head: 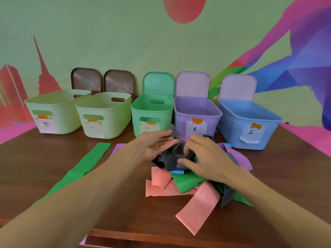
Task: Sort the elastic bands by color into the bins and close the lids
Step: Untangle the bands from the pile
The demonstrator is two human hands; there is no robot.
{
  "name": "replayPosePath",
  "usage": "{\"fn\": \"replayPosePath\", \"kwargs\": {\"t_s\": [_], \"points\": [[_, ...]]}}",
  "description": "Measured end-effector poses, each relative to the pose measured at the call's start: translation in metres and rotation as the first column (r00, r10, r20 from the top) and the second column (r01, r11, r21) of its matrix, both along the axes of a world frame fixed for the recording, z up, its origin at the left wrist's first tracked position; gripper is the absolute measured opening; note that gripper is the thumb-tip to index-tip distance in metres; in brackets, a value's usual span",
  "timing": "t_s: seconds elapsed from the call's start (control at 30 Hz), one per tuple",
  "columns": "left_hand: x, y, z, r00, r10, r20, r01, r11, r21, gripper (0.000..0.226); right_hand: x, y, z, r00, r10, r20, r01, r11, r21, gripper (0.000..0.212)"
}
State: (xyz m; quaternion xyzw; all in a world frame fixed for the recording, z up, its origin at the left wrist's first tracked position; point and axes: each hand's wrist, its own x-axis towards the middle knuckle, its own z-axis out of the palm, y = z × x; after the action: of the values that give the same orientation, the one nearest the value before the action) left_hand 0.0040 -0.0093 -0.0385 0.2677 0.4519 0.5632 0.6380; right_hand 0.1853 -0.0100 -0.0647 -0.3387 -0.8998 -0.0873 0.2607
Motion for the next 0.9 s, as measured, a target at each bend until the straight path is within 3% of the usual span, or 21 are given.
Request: {"fn": "replayPosePath", "kwargs": {"t_s": [0.1,0.2,0.33,0.4,0.5,0.6,0.63,0.77,0.87,0.9], "points": [[-0.004,0.001,0.002,0.981,0.011,-0.192,-0.008,1.0,0.014,0.008,0.007,0.008,0.003,0.993,0.007,-0.116,-0.013,0.999,-0.051,0.018],[-0.011,0.004,0.0,0.918,0.046,-0.395,-0.038,0.999,0.029,0.015,0.014,0.013,0.011,0.942,-0.041,-0.333,-0.016,0.986,-0.168,0.013],[-0.012,0.005,-0.005,0.827,0.058,-0.559,-0.042,0.998,0.042,0.022,0.018,0.024,0.026,0.769,-0.142,-0.623,-0.122,0.925,-0.361,0.02],[-0.009,0.004,-0.006,0.787,0.048,-0.615,-0.024,0.999,0.047,0.027,0.017,0.031,0.033,0.684,-0.178,-0.708,-0.196,0.889,-0.413,0.013],[-0.004,0.004,-0.004,0.645,0.079,-0.76,-0.005,0.995,0.098,0.037,0.008,0.043,0.049,0.609,-0.217,-0.763,-0.255,0.857,-0.447,0.009],[-0.002,0.003,0.002,0.441,0.199,-0.875,-0.016,0.977,0.214,0.041,-0.007,0.053,0.071,0.555,-0.207,-0.805,-0.294,0.857,-0.423,0.011],[-0.003,0.004,0.003,0.427,0.242,-0.872,-0.027,0.967,0.255,0.038,-0.012,0.055,0.078,0.544,-0.202,-0.815,-0.307,0.856,-0.417,0.013],[-0.012,0.006,0.01,0.541,0.301,-0.785,-0.103,0.95,0.294,0.009,-0.031,0.057,0.1,0.524,-0.172,-0.834,-0.343,0.854,-0.391,0.013],[-0.012,-0.007,0.015,0.653,0.11,-0.749,0.051,0.981,0.188,0.027,-0.04,0.056,0.115,0.482,-0.181,-0.857,-0.333,0.867,-0.37,0.017],[-0.011,-0.012,0.014,0.642,0.041,-0.765,0.123,0.98,0.156,0.033,-0.041,0.056,0.12,0.461,-0.188,-0.867,-0.335,0.868,-0.366,0.02]]}}
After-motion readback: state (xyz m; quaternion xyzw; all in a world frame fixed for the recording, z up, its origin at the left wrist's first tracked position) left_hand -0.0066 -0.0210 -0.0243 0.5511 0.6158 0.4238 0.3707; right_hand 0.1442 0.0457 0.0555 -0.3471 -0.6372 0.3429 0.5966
